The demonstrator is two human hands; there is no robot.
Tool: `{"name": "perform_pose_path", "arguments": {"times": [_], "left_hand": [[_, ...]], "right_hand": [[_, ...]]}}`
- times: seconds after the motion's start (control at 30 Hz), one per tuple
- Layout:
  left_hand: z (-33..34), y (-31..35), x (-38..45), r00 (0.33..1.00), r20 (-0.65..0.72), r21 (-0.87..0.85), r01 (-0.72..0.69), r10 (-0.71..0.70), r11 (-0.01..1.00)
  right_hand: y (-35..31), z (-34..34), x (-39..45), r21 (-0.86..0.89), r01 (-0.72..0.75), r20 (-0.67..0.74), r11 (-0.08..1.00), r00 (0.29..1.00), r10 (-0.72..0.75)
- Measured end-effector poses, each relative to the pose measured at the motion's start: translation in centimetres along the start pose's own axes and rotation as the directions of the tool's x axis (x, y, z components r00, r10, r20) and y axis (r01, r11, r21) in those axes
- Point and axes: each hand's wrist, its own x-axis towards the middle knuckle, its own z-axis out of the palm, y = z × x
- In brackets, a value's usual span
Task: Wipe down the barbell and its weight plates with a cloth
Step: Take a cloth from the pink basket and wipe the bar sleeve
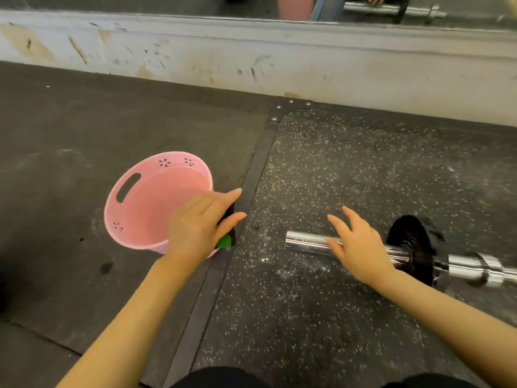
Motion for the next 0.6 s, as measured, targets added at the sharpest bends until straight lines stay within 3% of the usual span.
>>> {"name": "perform_pose_path", "arguments": {"times": [0.23, 0.6], "left_hand": [[4.9, 4.4, 3.3, 0.980, 0.178, -0.139, -0.066, 0.091, 0.988], [12.7, 11.3, 4.0, 0.945, 0.251, -0.267, -0.139, 0.208, 0.954]], "right_hand": [[1.4, 2.1, -1.5, 0.073, -0.052, -0.032, 0.996, 0.998, 0.055], [4.2, 4.2, -3.3, 0.053, -0.068, -0.163, 0.996, 0.984, 0.076]]}}
